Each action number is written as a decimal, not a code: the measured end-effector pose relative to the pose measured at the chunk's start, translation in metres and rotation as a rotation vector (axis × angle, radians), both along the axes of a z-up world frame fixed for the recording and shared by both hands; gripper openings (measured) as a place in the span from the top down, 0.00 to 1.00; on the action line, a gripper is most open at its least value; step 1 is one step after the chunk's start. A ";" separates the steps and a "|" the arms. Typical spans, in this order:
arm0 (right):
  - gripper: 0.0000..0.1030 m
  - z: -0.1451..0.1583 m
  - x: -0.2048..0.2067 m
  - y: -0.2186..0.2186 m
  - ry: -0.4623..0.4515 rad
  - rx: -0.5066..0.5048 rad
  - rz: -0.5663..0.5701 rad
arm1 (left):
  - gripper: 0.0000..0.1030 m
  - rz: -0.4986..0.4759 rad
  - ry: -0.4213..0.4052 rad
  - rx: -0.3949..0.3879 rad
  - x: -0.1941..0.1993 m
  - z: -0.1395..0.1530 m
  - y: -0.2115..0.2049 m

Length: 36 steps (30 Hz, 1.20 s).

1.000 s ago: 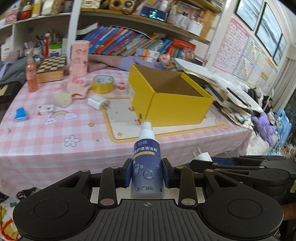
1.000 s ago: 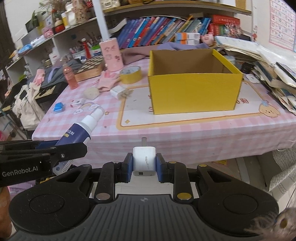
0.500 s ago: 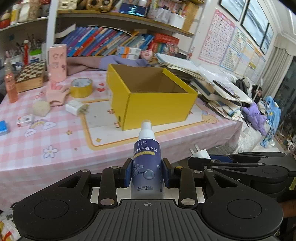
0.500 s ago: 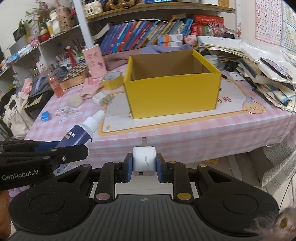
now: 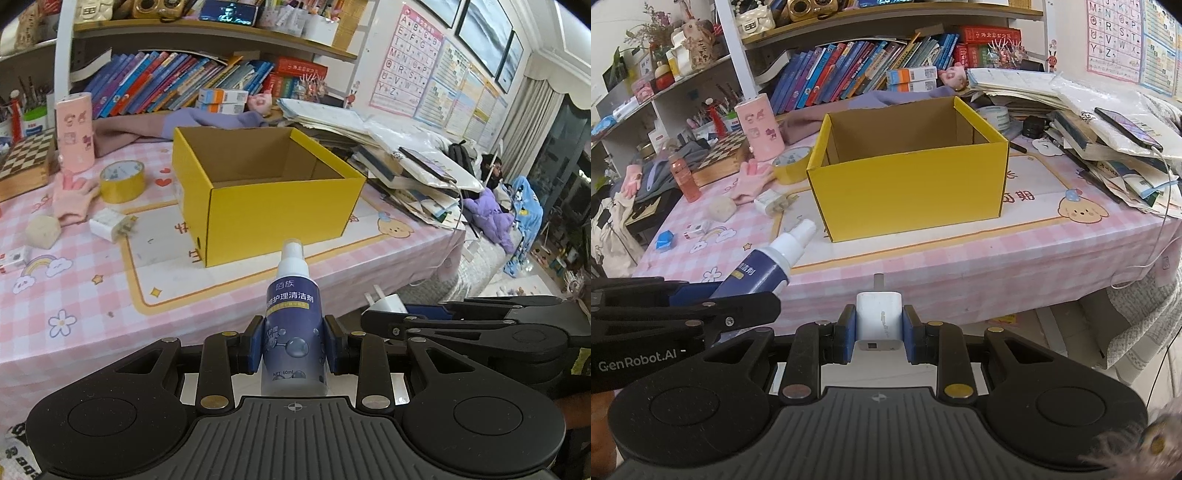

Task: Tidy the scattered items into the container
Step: 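Carry the charger cube and spray bottle with both grippers over the yellow box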

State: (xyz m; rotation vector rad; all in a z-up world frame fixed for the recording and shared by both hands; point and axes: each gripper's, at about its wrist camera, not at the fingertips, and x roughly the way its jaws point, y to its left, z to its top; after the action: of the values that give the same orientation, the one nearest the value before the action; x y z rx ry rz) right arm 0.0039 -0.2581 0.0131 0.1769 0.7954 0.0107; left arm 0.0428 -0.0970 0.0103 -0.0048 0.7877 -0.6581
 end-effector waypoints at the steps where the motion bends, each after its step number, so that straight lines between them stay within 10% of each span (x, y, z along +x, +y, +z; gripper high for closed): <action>1: 0.77 0.000 0.002 -0.001 0.003 0.001 0.002 | 0.70 -0.004 0.000 0.002 0.001 0.000 -0.002; 36: 0.77 0.037 0.164 -0.075 -0.180 -0.040 0.151 | 0.70 0.065 -0.151 -0.021 0.130 0.038 -0.074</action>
State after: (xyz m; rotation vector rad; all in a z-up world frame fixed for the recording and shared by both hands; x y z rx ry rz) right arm 0.1683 -0.3333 0.0504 0.0766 0.6274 0.1511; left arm 0.1733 -0.1707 0.0479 0.0004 0.6326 -0.5981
